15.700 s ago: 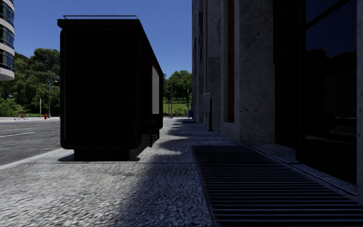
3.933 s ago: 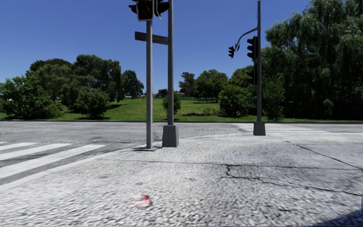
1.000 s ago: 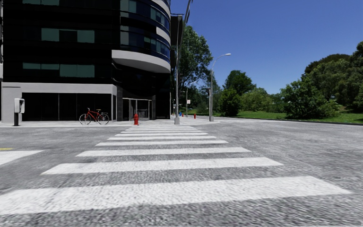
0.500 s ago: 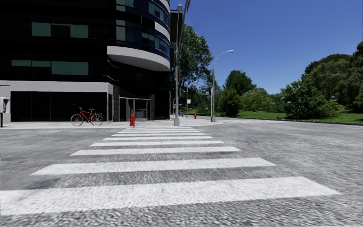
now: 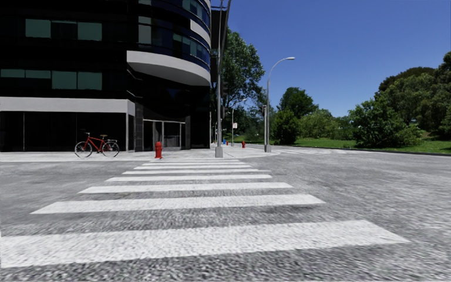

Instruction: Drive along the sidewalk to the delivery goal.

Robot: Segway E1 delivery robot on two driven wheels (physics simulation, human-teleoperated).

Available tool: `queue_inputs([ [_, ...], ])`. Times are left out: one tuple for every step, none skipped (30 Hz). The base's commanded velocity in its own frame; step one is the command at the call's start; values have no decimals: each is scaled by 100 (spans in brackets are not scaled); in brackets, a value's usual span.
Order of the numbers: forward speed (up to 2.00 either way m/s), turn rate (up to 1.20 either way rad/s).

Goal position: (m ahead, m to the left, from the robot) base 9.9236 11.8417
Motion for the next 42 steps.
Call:
queue_inputs([
  [200,0],
  [200,2],
  [200,61],
  [200,100],
  [200,105],
  [200,38],
  [200,0],
  [200,0],
  [200,0],
  [200,0],
  [200,0],
  [200,0],
  [200,0],
  [200,0],
  [200,0],
  [200,0],
  [200,0],
  [200,0],
  [200,0],
  [200,0],
  [200,0],
  [200,0],
  [200,0],
  [200,0],
  [200,13],
  [200,38],
  [200,56],
  [200,61],
  [200,62],
  [200,22],
  [200,22],
  [200,9],
  [200,2],
  [200,0],
  [200,0],
  [200,0],
  [200,0],
  [200,0],
  [200,0],
  [200,0],
  [200,0],
  [200,0],
])
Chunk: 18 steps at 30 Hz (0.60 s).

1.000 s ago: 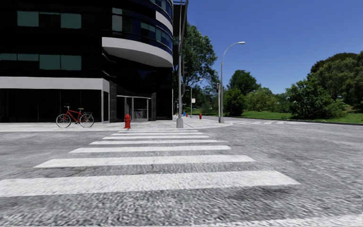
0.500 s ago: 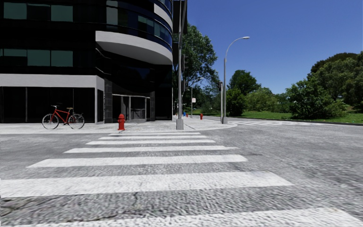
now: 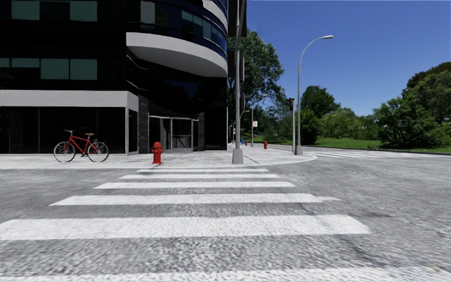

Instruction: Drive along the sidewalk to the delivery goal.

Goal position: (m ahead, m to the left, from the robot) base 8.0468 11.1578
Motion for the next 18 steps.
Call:
queue_inputs([
  [200,0],
  [200,0],
  [200,0],
  [200,0],
  [200,0],
  [200,0],
  [200,0],
  [200,0],
  [200,0],
  [200,0],
  [200,13],
  [200,31],
  [200,47],
  [200,52],
  [200,52],
  [200,53],
  [200,7],
  [200,1],
])
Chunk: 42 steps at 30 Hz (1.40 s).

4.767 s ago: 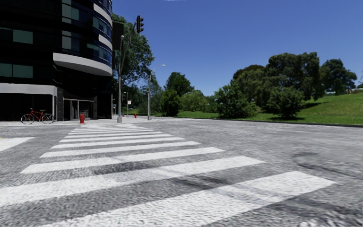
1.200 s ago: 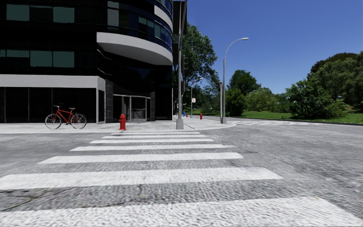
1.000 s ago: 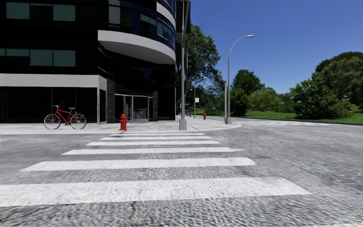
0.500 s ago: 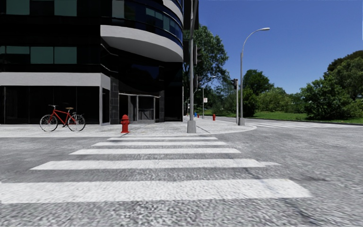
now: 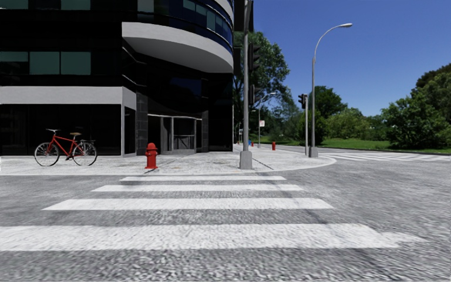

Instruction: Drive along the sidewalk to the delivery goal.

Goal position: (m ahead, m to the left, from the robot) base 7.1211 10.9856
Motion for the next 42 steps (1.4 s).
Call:
queue_inputs([
  [200,0],
  [200,0],
  [200,0],
  [200,0],
  [200,0],
  [200,0],
  [200,0],
  [200,0],
  [200,0],
  [200,0],
  [200,0],
  [200,0],
  [200,0],
  [200,0],
  [200,0],
  [200,0],
  [200,0],
  [200,0],
  [200,0],
  [200,0],
  [200,0],
  [200,19],
  [200,32],
  [200,32],
  [200,35],
  [200,36],
  [200,22],
  [200,22],
  [200,5],
  [200,0],
  [200,0],
  [200,0],
  [200,0],
  [200,0],
  [200,0],
  [200,0],
  [200,0],
  [200,0],
  [200,0],
  [200,0],
  [200,0],
  [200,0],
])
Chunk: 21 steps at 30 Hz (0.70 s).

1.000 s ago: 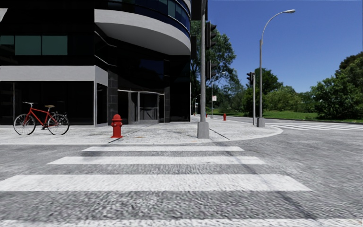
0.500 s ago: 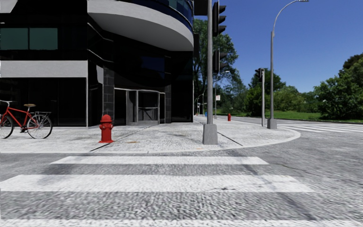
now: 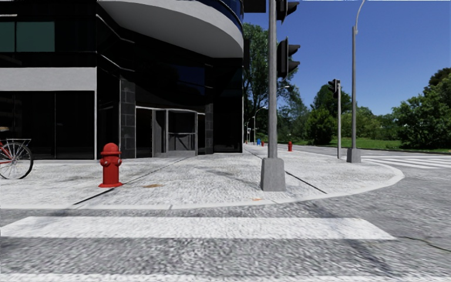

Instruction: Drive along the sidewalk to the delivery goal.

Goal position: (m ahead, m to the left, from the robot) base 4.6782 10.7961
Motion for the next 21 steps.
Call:
queue_inputs([
  [200,0],
  [200,0],
  [200,0],
  [200,0],
  [200,0],
  [200,0],
  [200,0],
  [200,0],
  [200,0],
  [200,0],
  [194,0],
  [185,0],
  [182,0],
  [181,0],
  [180,0],
  [177,0],
  [175,0],
  [174,0],
  [174,0],
  [174,0],
  [174,0],
])
